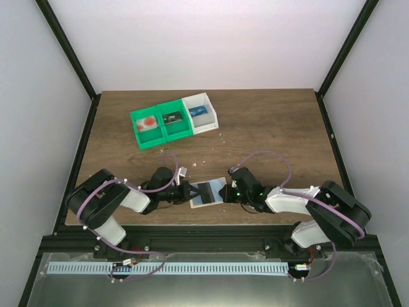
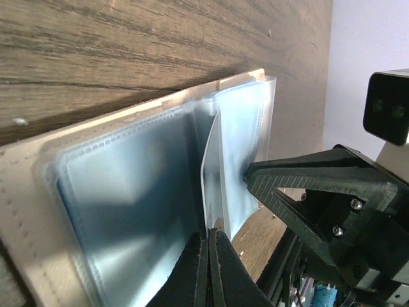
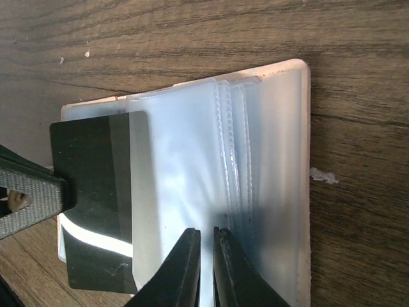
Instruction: Take the credit cards out of the card holder
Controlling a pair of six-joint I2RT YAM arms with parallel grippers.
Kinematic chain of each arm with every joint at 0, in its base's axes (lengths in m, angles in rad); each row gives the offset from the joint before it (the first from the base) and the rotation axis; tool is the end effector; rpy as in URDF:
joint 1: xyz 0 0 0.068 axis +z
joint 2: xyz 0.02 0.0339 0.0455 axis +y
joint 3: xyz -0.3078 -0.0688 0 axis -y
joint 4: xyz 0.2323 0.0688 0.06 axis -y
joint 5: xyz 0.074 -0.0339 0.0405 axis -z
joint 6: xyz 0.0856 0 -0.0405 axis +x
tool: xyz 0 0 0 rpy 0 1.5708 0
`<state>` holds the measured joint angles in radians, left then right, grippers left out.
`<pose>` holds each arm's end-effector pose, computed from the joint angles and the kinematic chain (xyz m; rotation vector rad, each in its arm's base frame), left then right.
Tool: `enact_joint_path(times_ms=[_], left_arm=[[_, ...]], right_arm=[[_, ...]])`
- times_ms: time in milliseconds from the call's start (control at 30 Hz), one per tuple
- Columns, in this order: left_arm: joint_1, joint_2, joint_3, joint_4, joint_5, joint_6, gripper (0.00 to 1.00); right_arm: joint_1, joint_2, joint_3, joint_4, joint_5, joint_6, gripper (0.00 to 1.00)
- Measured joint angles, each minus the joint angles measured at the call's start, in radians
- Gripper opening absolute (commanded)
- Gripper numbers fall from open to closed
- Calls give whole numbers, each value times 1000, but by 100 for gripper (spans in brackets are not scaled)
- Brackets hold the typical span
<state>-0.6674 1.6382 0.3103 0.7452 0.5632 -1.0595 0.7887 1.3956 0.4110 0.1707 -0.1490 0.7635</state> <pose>0.1893 -0.2074 0.1290 -0.1043 2.5134 -1.4848 0.1698 0.1890 0.1409 -0.1087 2.5692 0.8528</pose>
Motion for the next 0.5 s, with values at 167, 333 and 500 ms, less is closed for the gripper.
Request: enact_joint_path(times_ms=[167, 333, 500], left_arm=[[6, -76, -7, -86, -14, 23, 0], [27, -165, -10, -198, -43, 51, 0], [101, -287, -10, -312, -57, 77, 0]], right_arm=[[0, 0, 1, -1, -2, -12, 10], [0, -3, 2, -3, -4, -35, 11], [0, -47, 2, -36, -2, -93, 14]])
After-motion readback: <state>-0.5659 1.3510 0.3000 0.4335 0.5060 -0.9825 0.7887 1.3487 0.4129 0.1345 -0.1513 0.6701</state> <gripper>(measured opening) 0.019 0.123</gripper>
